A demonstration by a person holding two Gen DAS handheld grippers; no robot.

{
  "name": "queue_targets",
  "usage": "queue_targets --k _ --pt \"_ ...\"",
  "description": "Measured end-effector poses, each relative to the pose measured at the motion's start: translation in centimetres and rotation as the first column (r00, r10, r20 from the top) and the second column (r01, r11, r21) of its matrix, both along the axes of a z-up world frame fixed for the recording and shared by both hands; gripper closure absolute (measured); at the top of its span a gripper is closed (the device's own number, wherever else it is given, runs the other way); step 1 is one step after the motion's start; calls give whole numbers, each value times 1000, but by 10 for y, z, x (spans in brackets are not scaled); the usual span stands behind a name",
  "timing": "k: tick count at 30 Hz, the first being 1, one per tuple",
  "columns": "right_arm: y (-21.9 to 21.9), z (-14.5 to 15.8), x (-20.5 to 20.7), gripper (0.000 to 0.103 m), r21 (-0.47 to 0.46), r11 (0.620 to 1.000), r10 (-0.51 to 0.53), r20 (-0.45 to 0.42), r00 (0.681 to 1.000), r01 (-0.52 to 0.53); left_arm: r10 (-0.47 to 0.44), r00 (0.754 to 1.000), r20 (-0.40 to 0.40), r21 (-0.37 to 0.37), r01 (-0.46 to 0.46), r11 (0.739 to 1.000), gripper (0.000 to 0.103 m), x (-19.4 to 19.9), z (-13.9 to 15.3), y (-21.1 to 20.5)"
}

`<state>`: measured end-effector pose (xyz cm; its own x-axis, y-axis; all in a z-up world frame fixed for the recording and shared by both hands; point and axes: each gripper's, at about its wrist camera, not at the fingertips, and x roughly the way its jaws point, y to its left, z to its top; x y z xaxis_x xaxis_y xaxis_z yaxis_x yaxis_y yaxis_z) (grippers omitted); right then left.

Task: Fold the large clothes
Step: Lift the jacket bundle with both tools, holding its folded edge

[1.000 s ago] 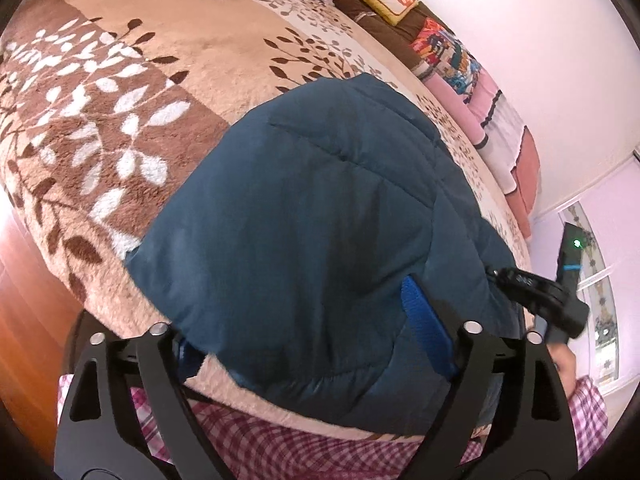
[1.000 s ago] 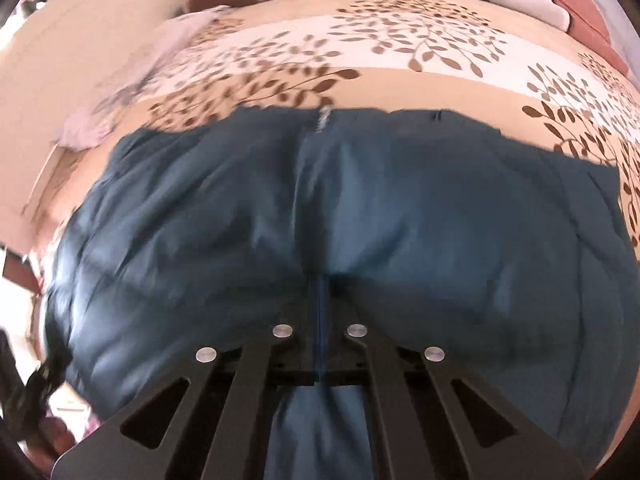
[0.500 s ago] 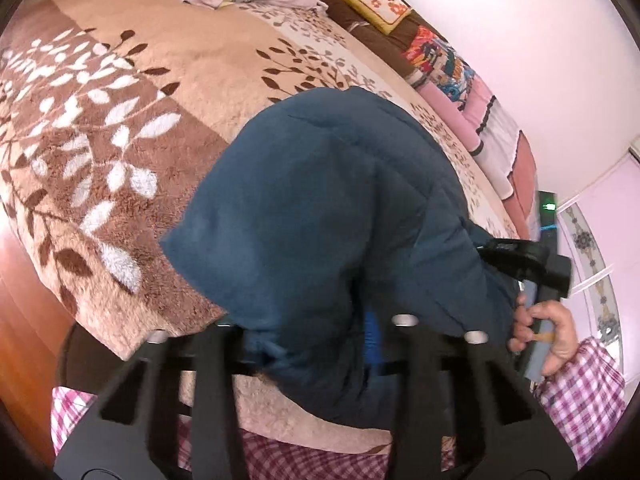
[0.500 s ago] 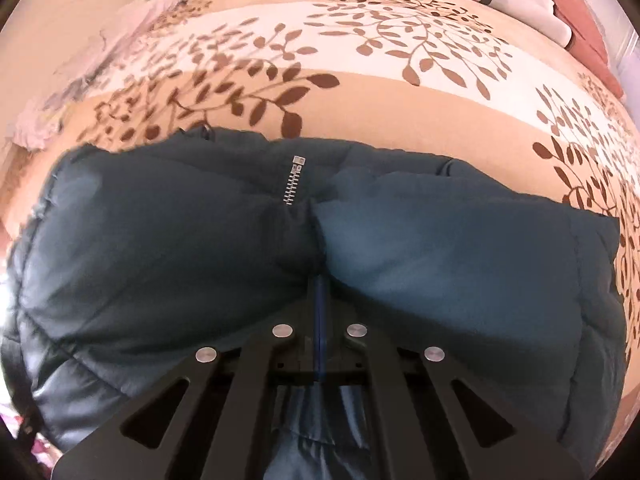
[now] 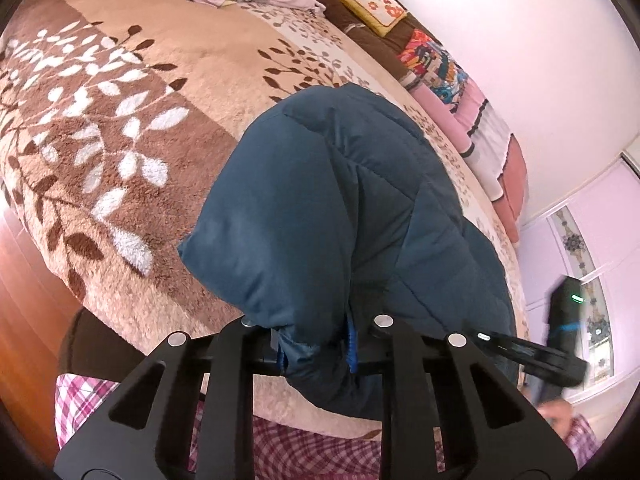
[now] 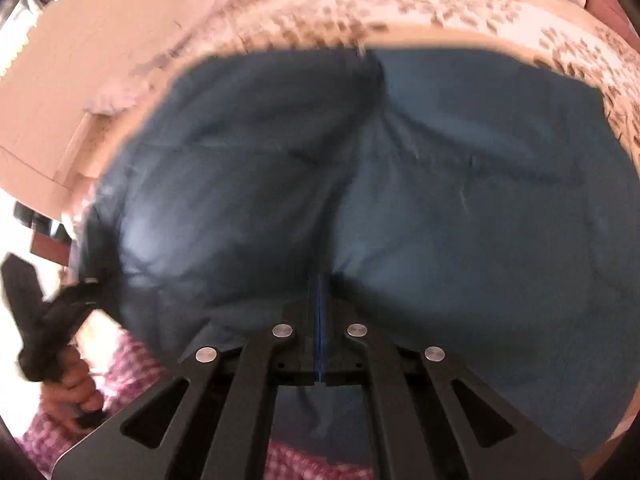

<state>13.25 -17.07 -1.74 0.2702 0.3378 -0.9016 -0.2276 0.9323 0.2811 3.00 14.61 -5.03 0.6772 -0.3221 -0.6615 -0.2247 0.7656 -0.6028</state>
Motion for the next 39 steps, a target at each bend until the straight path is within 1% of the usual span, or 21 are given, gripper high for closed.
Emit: queue_targets --k 2,3,4,6,7,9,10,12,13,14,16,18,22,24,27,28,30,31,32,35,39 --pt "4 -12 14 103 1 1000 -11 -20 1000 11 -7 1000 15 15 6 1000 81 -2 6 -3" --pt "7 -18 23 103 2 1000 -14 -28 1000 14 -8 1000 17 22 7 1000 78 -2 7 -4" --pt "11 -22 29 103 0 1000 -14 -29 999 14 -4 1000 12 30 3 1000 71 -1 9 -4" --pt "16 -25 36 103 -9 1000 -8 -25 1000 8 30 999 -18 0 -30 1000 49 1 6 0" --pt "18 -25 38 103 -12 1000 -7 -25 1000 7 49 998 -37 -23 -50 998 35 3 3 4" --pt "16 -24 39 103 13 1000 -22 -34 999 22 82 995 -64 -74 -87 993 32 5 -3 9" --pt "15 -24 39 103 24 999 -29 -37 999 30 95 993 -69 -118 -103 988 33 6 -6 13" --pt "14 -24 36 103 40 998 -42 -36 998 44 109 992 -56 -172 -118 978 60 6 -9 17" --pt "14 -24 36 103 41 998 -46 -33 998 47 95 994 -52 -165 -103 981 72 8 -8 17" --pt "15 -24 36 103 40 998 -48 -31 998 49 88 995 -49 -152 -94 984 80 9 -6 16" --pt "16 -24 35 103 45 998 -53 -33 998 55 83 996 -29 -128 -86 988 84 7 1 11" --pt "15 -23 33 103 53 996 -63 -45 997 65 75 997 -18 -90 -77 993 85 6 7 6" --pt "1 -11 21 103 66 994 -80 -34 996 82 60 998 -4 -56 -60 997 86 6 15 4" --pt "1 2 8 103 96 994 -57 -7 998 58 56 998 5 -47 -56 997 86 4 18 5" --pt "6 10 -11 103 93 995 -20 10 1000 19 38 999 33 -9 -37 999 86 4 29 0" --pt "9 5 -13 103 81 997 -8 -4 1000 8 35 999 39 -6 -35 999 86 3 31 0" --pt "13 -18 -12 103 32 999 9 -62 998 -7 14 999 45 -14 -13 1000 86 5 36 -4" --pt "14 -28 -10 103 22 1000 6 -74 997 -5 2 999 52 1 -2 1000 86 4 40 -9" --pt "16 -37 -8 103 11 1000 9 -71 997 -8 -8 998 62 22 6 1000 86 2 43 -13" --pt "23 -43 -5 103 -11 1000 23 -48 999 -24 -34 995 92 70 28 997 87 1 54 -22" --pt "24 -44 -3 103 1 1000 28 -30 999 -28 -33 995 98 92 24 995 87 1 60 -25"
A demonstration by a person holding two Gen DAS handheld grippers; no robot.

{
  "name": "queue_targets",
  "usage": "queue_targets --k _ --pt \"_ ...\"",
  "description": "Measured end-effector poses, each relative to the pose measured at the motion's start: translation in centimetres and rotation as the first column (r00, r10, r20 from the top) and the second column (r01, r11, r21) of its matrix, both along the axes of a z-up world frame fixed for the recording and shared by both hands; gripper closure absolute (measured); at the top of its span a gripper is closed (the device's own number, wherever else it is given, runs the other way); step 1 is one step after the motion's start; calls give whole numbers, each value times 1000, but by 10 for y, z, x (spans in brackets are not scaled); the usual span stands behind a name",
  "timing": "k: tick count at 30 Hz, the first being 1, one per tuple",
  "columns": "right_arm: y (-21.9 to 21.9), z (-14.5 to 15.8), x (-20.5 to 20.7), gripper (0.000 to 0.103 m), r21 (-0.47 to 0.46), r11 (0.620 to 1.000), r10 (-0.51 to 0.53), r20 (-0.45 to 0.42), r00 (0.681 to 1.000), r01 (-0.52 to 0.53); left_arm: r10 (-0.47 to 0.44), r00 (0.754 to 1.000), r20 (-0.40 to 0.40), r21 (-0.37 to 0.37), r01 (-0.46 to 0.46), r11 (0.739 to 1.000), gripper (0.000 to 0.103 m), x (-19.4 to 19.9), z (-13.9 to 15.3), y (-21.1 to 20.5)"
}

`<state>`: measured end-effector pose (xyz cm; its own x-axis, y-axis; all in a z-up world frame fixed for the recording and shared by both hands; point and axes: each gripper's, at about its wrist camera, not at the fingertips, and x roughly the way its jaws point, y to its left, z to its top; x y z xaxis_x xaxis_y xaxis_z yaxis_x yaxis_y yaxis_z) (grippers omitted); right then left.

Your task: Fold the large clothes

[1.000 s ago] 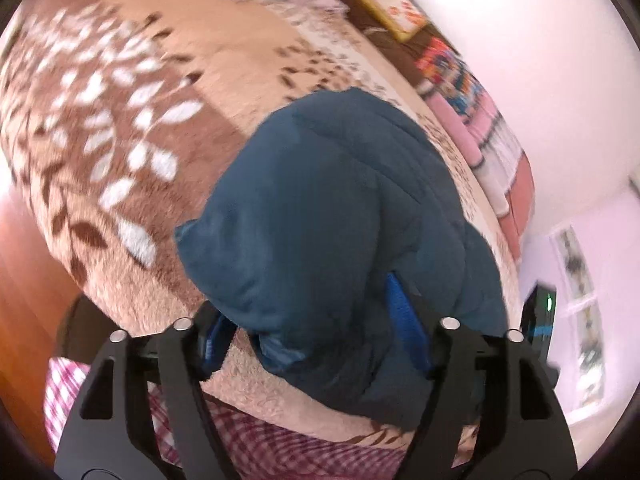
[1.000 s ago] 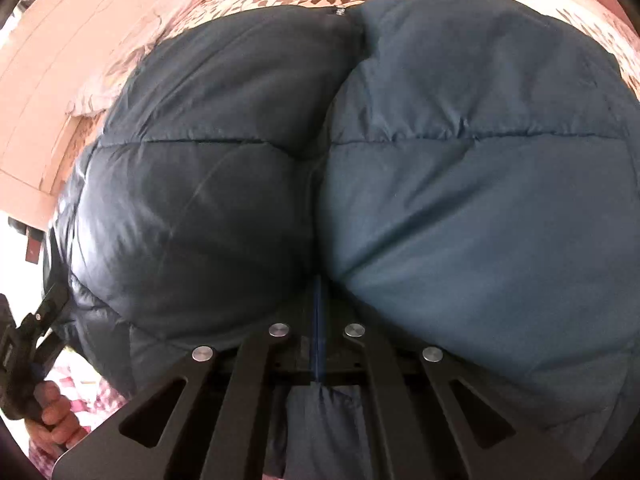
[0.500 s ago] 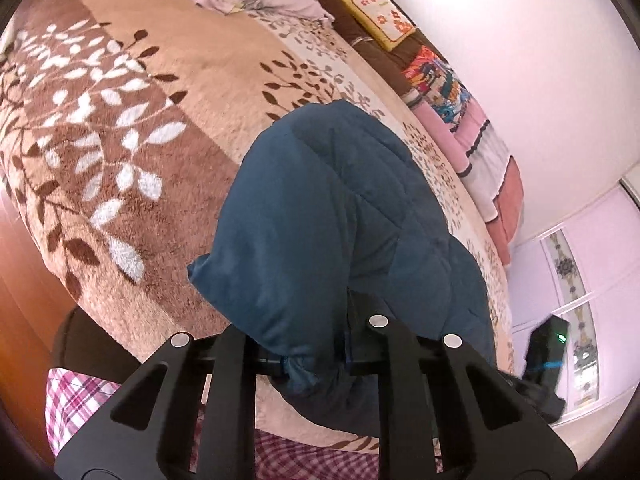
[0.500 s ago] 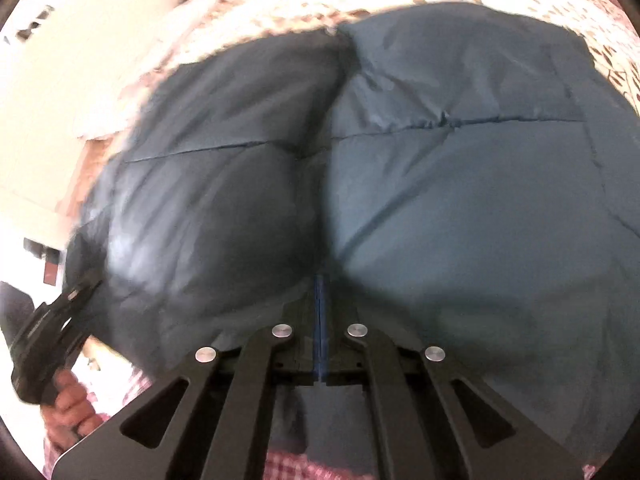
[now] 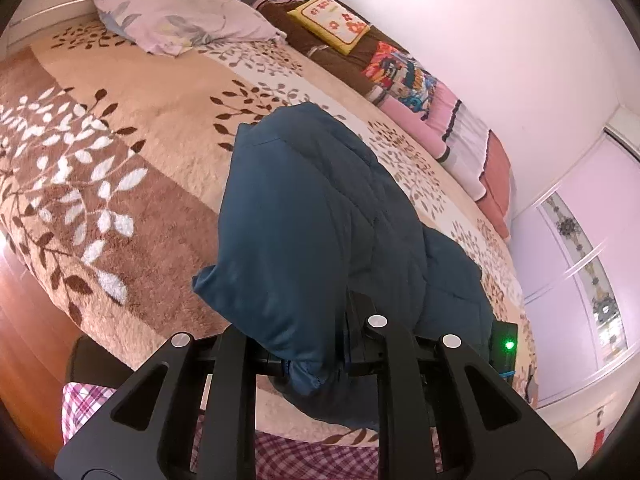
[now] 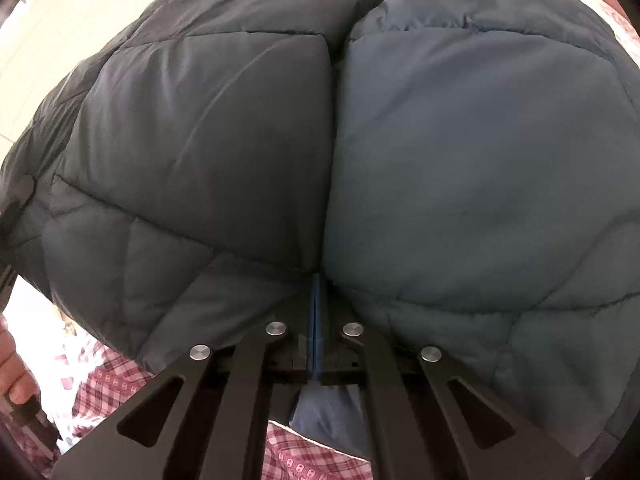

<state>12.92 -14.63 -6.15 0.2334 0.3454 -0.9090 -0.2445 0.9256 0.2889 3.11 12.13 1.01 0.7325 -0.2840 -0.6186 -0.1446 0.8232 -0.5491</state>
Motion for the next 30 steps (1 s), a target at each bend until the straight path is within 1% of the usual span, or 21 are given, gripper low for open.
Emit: queue_targets --k 2,5,7,8,10,11,12,16,19,24,27,30 --pt "-7 4 -4 103 10 1000 -4 -1 1000 4 2 1000 0 2 -2 1000 87 0 2 3" --pt "-19 22 -21 103 25 1000 -3 20 1000 3 -4 1000 4 13 4 1000 87 -2 6 3" --pt "-18 39 -37 103 10 999 43 62 997 -44 -10 1000 9 36 9 999 87 -2 8 -1" --pt "-19 41 -45 103 -2 998 64 63 996 -64 -12 1000 11 48 12 999 87 -2 9 -2" --pt "-17 32 -53 103 -31 995 92 32 995 -91 -19 1000 12 54 18 998 87 -2 10 -4" --pt "-14 19 -54 103 -60 992 109 7 994 -108 -26 1000 6 51 25 998 87 -2 10 -5" --pt "-14 9 -53 103 -69 992 110 -1 994 -110 -31 1000 -1 52 31 998 87 -2 10 -7" --pt "-8 -8 -51 103 -94 988 128 13 992 -126 -47 999 -1 90 47 995 87 -3 15 -17" --pt "-10 -9 -50 103 -87 988 128 15 992 -126 -49 999 0 111 49 993 87 -4 21 -22" --pt "-25 -10 -52 103 -41 994 106 22 994 -105 -48 999 -1 147 48 988 87 -5 30 -29" --pt "-30 -6 -57 103 -44 993 111 39 993 -110 -45 999 0 167 44 985 87 -6 34 -33" --pt "-22 2 -67 103 -50 992 116 53 992 -114 -41 999 2 180 40 983 87 -7 39 -38"
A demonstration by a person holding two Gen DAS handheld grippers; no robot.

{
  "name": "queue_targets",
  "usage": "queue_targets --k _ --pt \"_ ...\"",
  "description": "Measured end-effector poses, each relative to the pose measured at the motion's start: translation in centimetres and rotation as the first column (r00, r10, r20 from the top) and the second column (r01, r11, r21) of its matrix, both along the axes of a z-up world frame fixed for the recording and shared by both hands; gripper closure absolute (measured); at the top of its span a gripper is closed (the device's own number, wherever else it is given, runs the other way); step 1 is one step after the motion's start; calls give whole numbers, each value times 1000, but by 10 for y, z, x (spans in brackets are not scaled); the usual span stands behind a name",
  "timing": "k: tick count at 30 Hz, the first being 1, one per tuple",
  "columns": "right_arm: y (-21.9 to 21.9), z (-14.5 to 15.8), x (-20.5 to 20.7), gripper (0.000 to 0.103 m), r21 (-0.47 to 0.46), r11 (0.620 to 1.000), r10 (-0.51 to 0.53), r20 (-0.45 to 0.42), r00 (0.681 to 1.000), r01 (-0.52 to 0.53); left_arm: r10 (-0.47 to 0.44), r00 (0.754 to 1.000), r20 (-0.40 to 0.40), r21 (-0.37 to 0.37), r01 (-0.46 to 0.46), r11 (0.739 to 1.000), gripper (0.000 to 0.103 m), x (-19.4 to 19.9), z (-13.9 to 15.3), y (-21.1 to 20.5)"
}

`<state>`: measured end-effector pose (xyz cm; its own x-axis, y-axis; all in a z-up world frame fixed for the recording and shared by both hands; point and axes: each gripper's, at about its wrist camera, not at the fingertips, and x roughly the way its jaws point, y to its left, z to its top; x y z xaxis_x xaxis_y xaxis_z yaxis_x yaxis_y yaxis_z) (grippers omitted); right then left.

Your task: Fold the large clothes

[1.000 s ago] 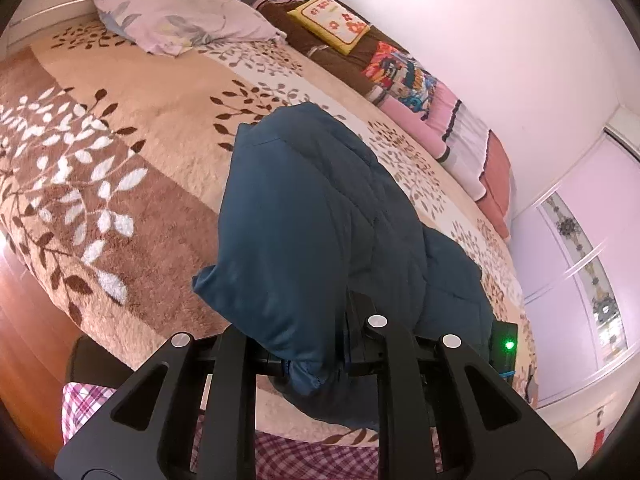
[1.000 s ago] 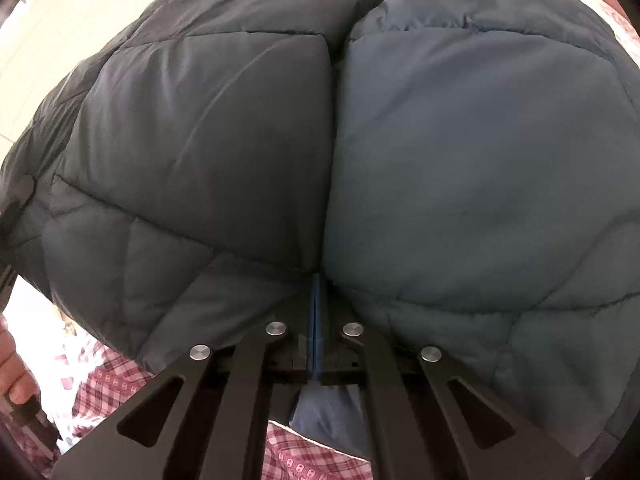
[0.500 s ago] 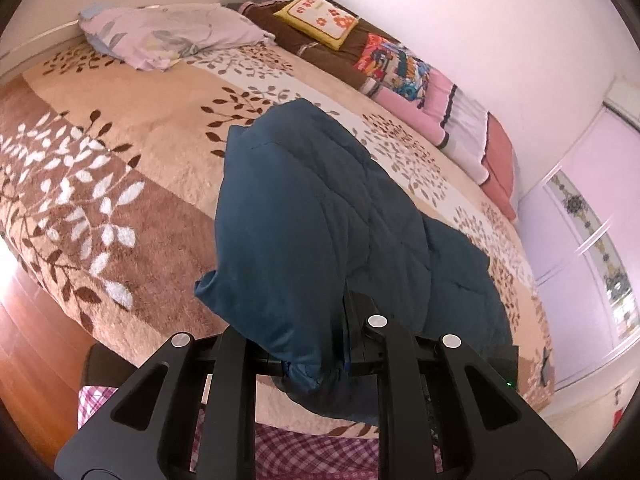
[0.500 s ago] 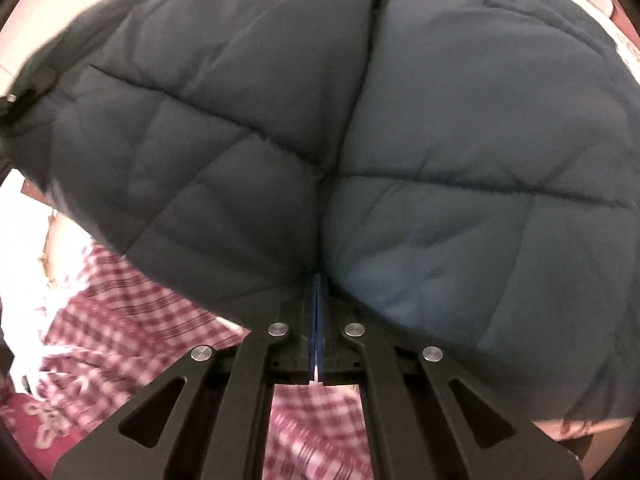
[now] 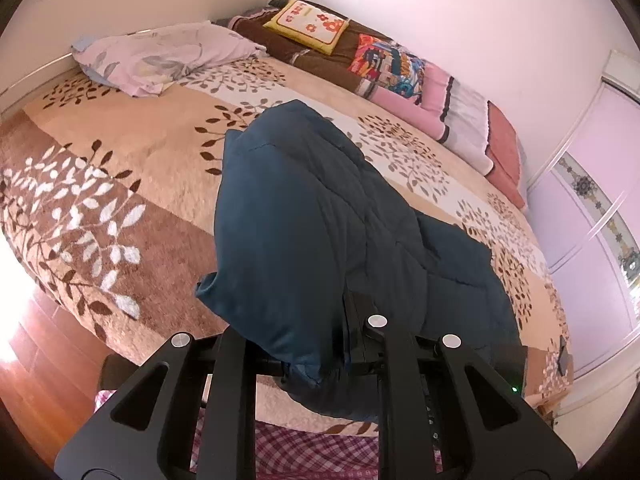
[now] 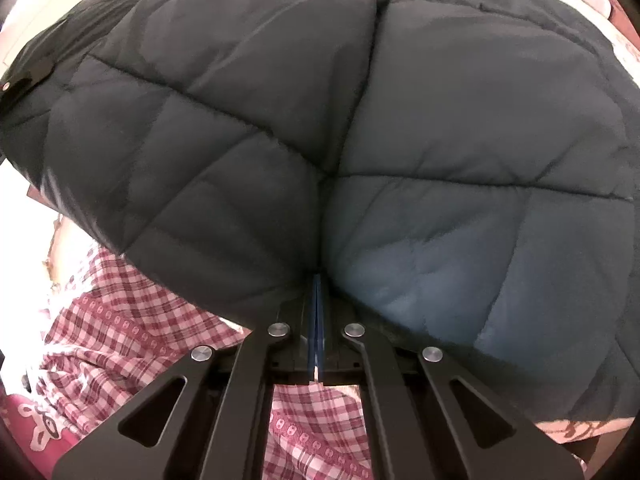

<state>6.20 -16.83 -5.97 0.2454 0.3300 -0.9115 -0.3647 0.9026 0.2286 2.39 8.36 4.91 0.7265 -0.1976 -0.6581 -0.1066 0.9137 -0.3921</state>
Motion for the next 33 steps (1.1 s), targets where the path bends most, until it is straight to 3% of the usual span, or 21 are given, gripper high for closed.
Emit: queue_targets --k 4,7,11,15,25,29,33 --pt "0 8 -17 103 6 1000 0 40 999 -1 3 1000 0 21 -3 1000 87 -1 4 -6" --pt "-9 30 -26 103 -1 1000 -13 122 992 13 -3 1000 5 34 3 999 87 -2 10 -12" --pt "-43 55 -32 103 -36 994 -95 237 967 106 -19 1000 24 58 17 998 87 -3 19 -21" --pt "-85 62 -34 103 -55 974 -194 285 939 218 -48 998 49 89 44 995 87 -5 32 -37" --pt "-197 63 -36 103 91 890 -455 223 862 447 -122 987 105 152 106 983 87 -10 57 -74" --pt "-208 37 -20 101 87 896 -444 130 887 436 -161 979 122 162 140 977 87 -10 67 -90" --pt "-203 23 -17 101 92 894 -447 110 888 439 -235 961 143 197 205 959 87 -10 81 -117"
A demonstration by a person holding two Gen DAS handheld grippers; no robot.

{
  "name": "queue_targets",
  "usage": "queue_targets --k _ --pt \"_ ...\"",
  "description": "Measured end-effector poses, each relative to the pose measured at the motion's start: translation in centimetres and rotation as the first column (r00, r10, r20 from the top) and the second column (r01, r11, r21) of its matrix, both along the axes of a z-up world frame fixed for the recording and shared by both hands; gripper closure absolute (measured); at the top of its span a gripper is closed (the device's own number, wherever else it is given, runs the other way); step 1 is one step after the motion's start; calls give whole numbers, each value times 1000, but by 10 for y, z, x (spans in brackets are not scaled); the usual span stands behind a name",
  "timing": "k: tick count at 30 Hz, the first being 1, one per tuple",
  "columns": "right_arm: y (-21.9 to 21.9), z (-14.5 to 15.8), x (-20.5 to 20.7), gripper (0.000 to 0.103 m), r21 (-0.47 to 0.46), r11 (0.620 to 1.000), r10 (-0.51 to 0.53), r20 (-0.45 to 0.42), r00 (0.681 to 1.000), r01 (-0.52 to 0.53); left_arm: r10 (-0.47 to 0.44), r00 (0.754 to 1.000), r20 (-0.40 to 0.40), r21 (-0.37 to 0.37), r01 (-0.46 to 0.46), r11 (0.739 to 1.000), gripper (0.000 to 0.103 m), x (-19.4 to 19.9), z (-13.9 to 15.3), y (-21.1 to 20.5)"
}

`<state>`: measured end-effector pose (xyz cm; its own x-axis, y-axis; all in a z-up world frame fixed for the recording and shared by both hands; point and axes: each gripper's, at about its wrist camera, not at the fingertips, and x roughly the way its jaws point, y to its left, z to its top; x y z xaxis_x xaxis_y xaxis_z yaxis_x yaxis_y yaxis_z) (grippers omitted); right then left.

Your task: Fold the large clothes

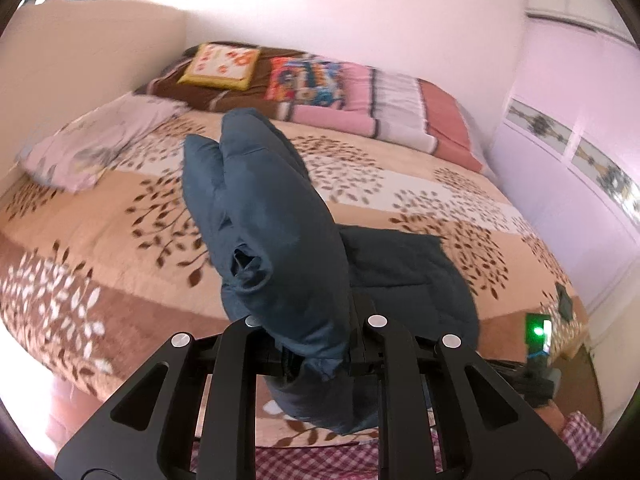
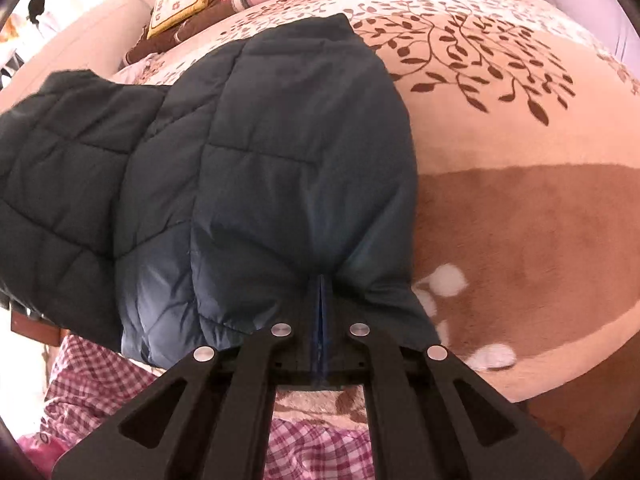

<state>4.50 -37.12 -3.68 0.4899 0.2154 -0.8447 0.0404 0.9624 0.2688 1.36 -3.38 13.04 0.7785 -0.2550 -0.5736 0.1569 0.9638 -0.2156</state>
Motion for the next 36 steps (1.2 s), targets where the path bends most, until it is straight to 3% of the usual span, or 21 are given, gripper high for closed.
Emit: queue_targets --k 6,9,17,22,30,34,36 --pt "-13 -3 -2 101 95 995 -9 6 1000 9 -173 984 40 42 171 984 87 0 13 -66" --pt "-21 -5 -3 101 168 986 -23 0 1000 23 -274 961 32 63 272 960 87 0 11 -104" --pt "-35 -14 -5 101 306 951 -30 -17 999 34 -511 858 -62 99 514 852 87 3 -46 -202" --pt "-48 -22 -5 101 399 915 -41 -35 999 52 -566 813 -140 107 580 807 85 3 -88 -231" --pt "-81 -35 -20 102 551 828 -78 -63 995 100 -601 777 -186 160 627 762 82 -3 -122 -255" --pt "-103 -27 -35 102 521 842 -128 -56 990 139 -610 767 -200 201 641 741 79 -7 -134 -263" --pt "-117 -19 -43 102 487 856 -170 -49 984 172 -608 767 -205 190 640 744 77 -8 -134 -264"
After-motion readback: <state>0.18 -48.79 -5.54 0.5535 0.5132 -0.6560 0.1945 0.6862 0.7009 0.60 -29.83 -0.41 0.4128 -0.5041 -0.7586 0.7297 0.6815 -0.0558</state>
